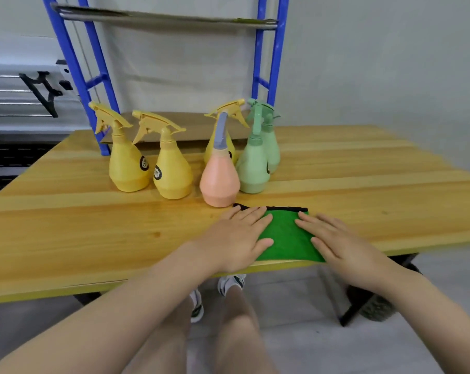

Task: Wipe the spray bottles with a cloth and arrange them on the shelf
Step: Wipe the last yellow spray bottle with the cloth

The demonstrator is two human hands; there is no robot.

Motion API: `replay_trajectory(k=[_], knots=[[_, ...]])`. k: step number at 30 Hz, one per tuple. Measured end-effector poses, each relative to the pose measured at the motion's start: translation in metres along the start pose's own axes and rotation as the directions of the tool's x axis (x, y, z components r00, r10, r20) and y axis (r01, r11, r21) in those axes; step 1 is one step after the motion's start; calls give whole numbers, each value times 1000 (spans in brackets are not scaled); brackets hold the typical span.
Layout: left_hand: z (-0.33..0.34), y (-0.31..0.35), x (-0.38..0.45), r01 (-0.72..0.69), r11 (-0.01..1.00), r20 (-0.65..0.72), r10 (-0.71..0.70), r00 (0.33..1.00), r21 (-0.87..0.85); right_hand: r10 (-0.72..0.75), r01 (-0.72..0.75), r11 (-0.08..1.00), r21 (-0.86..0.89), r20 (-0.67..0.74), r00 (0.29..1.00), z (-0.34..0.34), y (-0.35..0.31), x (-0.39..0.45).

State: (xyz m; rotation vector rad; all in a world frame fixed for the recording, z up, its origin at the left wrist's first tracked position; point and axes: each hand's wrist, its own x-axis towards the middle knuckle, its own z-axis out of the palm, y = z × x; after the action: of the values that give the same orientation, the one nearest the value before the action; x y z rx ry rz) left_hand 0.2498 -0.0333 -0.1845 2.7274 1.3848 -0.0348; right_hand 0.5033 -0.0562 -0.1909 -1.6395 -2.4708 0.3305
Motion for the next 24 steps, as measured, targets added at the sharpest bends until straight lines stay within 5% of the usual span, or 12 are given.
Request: replay_trajectory(k=[7,18,24], knots=[[1,33,43,-56,998,-18,55,998,-41,69,-68,998,17,-42,997,-13,49,-19],[4,63,59,41,998,-45,-43,998,-54,63,-63,998,2,-47,997,-25,77,-9],[2,50,47,5,991,-127,-22,992,-134,82,-61,986,153,-134,988,-24,65,-9]])
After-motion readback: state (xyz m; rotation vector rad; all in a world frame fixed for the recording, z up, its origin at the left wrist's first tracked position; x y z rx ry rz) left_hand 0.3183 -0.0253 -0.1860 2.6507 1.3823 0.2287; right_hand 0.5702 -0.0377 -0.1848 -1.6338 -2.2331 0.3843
